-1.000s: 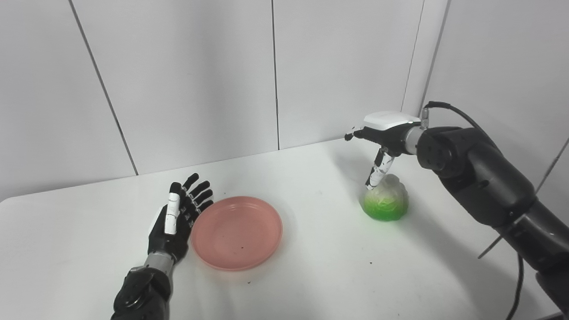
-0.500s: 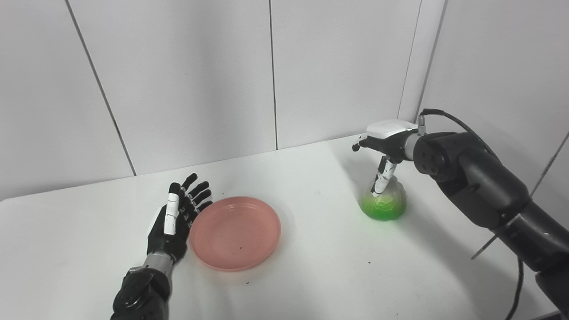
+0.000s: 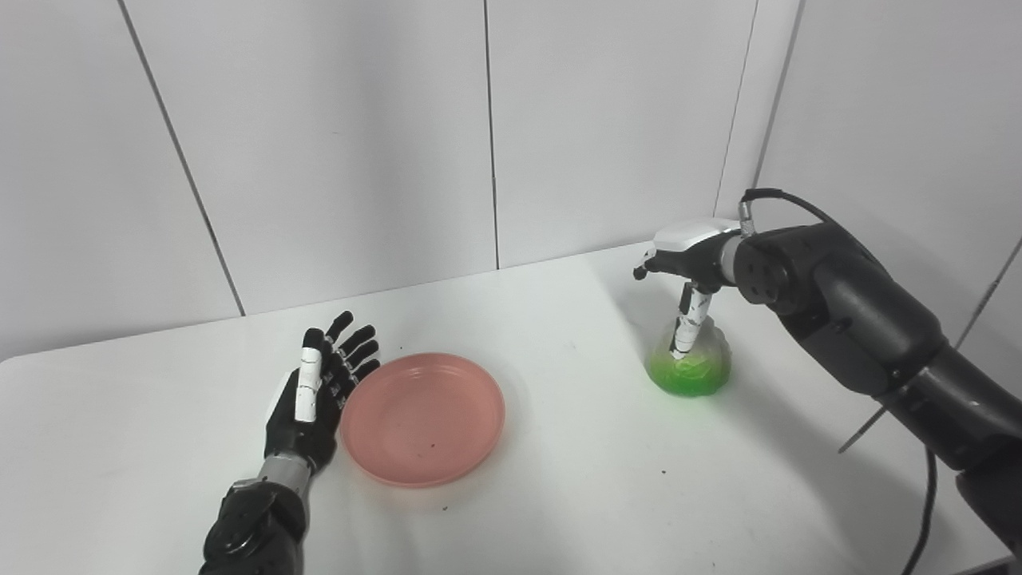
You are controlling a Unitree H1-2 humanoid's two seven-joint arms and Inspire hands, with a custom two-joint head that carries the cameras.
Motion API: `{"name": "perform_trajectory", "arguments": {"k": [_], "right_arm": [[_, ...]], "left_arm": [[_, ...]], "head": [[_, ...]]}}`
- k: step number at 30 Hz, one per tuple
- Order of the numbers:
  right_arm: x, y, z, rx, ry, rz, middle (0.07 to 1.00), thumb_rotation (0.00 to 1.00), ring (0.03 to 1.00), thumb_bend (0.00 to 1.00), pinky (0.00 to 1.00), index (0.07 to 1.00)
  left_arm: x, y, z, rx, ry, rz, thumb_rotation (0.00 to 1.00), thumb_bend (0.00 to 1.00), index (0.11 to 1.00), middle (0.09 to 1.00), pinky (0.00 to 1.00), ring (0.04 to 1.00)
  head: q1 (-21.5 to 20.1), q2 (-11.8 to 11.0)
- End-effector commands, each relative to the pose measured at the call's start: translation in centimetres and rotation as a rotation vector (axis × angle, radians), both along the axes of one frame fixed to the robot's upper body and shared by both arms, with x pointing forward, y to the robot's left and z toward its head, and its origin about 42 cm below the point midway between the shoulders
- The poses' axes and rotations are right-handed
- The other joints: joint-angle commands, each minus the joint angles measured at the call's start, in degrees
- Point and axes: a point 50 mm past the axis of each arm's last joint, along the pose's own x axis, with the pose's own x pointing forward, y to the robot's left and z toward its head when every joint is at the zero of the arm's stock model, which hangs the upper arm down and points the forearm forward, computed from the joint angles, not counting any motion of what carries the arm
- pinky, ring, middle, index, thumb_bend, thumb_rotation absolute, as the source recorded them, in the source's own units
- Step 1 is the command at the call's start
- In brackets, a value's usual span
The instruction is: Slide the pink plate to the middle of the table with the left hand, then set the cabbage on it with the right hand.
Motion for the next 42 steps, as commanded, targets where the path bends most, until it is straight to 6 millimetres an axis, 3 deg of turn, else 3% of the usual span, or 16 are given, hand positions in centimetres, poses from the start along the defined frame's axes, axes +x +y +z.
{"name": "perform_trajectory", "arguments": {"k": [1, 11, 26, 37, 41, 42], "right_arm": [[0.4, -0.4, 3.8, -0.048, -0.061, 0.012, 0.977, 0.30, 0.943, 1.00, 0.74, 0.913], [1.4, -0.7, 3.4, -0.078, -0.009, -0.012, 0.986, 0.45, 0.973, 1.00, 0.77, 0.921], [1.7, -1.0, 3.4, -0.075, 0.052, -0.043, 1.000, 0.45, 0.974, 1.00, 0.76, 0.938], [1.6, -1.4, 2.2, -0.039, 0.098, -0.054, 1.000, 0.41, 0.977, 1.00, 0.74, 0.916], [1.7, -1.6, 1.2, -0.022, 0.134, -0.055, 1.000, 0.41, 0.918, 1.00, 0.65, 0.934], [1.7, -1.7, 1.0, -0.016, 0.141, -0.053, 1.000, 0.40, 0.940, 1.00, 0.68, 0.936]], "left_arm": [[0.1, -0.1, -0.4, 0.015, 0.033, -0.003, 0.91, 0.93, 0.912, 0.865, 0.86, 0.884], [0.1, 0.2, -0.3, 0.013, 0.032, -0.003, 0.90, 0.93, 0.920, 0.866, 0.86, 0.886], [0.2, 0.3, -0.3, 0.014, 0.036, -0.007, 0.91, 0.93, 0.922, 0.869, 0.88, 0.889], [0.2, 0.3, -0.4, 0.022, 0.038, -0.007, 0.90, 0.92, 0.917, 0.864, 0.87, 0.884], [0.1, 0.3, -0.4, 0.021, 0.038, -0.008, 0.90, 0.92, 0.916, 0.865, 0.87, 0.885], [0.1, 0.3, -0.4, 0.021, 0.037, -0.009, 0.91, 0.93, 0.919, 0.868, 0.87, 0.886]], "head": [[0.0, 0.0], [0.3, 0.1], [0.3, 0.1], [0.4, 0.4], [0.4, 0.4], [0.4, 0.4]]}}
